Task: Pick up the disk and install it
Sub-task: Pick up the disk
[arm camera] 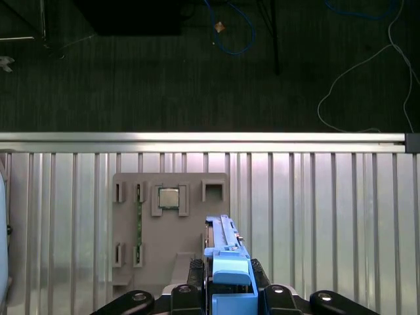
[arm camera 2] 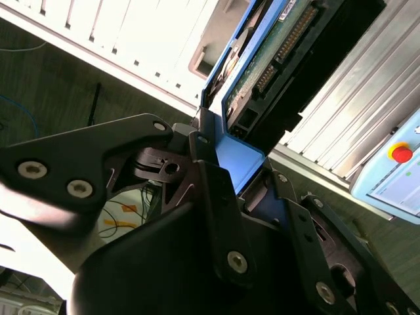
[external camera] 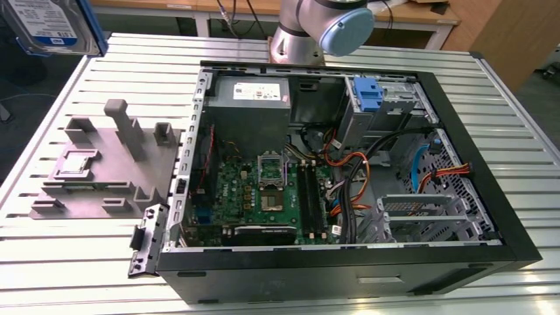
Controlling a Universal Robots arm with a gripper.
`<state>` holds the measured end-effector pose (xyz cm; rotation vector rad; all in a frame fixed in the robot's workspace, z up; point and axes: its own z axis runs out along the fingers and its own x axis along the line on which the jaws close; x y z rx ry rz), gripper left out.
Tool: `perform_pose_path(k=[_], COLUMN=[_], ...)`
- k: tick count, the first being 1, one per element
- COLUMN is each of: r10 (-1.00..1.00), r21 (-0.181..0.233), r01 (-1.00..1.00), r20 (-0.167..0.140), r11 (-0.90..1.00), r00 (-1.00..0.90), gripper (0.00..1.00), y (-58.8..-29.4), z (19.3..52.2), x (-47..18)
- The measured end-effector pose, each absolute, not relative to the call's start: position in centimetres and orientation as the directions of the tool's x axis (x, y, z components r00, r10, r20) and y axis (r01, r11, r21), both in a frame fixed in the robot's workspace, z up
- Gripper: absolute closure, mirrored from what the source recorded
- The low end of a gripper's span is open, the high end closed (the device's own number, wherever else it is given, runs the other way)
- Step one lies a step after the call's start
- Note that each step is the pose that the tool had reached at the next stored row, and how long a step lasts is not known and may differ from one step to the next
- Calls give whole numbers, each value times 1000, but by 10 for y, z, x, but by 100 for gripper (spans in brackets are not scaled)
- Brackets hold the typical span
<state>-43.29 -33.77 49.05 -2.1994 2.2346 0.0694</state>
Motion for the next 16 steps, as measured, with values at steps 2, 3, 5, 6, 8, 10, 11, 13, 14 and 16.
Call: perform_pose_path(k=[2,3,5,6,8,10,11,13,14,16], r10=[-999,-999,-999,-999,-999,-999,-999,-999,-999,-999], r21=[28,28,28,28,28,28,28,28,28,28], r01=[-999,-999,-999,-999,-999,-999,-999,-999,-999,-999], r20=[-35,-35,-35,-35,-35,-35,-35,-35,-35,-35], r11=[15,15,15,15,15,15,15,15,15,15], r00=[-16,-16,-16,-16,-16,-16,-16,-16,-16,-16], gripper=[63,63,63,63,63,63,63,63,63,63], y=[-338,-338,-338,-338,-338,-338,-338,-338,-338,-338], z=[491,490,490,490,490,490,490,490,490,490], x=[-433,-432,-432,-432,-431,-431,-431,-431,-429,-428])
